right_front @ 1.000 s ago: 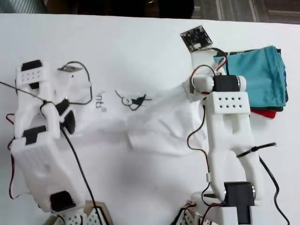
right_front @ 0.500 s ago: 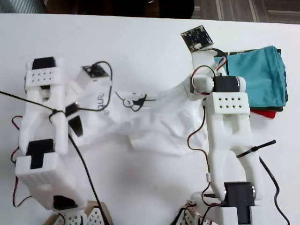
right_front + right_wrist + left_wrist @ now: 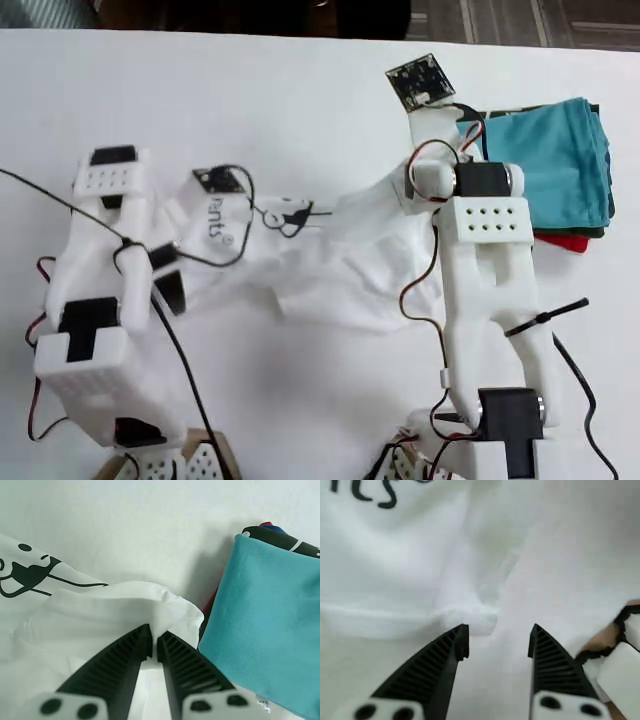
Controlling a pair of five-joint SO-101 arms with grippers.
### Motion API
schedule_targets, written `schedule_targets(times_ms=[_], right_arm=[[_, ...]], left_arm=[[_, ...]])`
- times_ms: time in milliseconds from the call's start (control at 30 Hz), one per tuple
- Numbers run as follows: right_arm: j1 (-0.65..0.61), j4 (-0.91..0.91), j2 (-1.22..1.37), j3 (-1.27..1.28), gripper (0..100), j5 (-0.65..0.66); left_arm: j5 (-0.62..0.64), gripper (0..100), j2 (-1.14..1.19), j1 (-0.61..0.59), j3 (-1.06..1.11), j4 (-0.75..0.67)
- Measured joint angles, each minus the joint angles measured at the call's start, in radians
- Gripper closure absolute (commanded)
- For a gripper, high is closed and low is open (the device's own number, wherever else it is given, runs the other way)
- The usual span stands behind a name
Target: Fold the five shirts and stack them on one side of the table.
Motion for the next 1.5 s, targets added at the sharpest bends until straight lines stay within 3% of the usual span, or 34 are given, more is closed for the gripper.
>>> schedule_targets(times_ms=[367, 667, 767, 867, 1200, 1500], right_arm=[[0.000, 0.000, 0.000, 0.000, 97.8, 0.000], [0.000, 0.000, 0.000, 0.000, 97.8, 0.000], [0.000, 0.000, 0.000, 0.000, 97.8, 0.000], [0.000, 0.003, 0.000, 0.000, 97.8, 0.000], [0.000, 0.006, 0.000, 0.000, 97.8, 0.000], [0.000, -0.052, -0.178, 0.005, 97.8, 0.000]], left_arm=[[0.160, 76, -0.002, 0.002, 0.189, -0.325], [0.172, 76, 0.018, -0.006, 0.212, -0.379], [0.169, 83, 0.089, -0.012, 0.135, -0.321], [0.109, 99, 0.163, -0.012, 0.043, -0.230], [0.130, 97, 0.284, -0.012, -0.157, -0.057], [0.161, 97, 0.057, -0.020, -0.339, 0.166]])
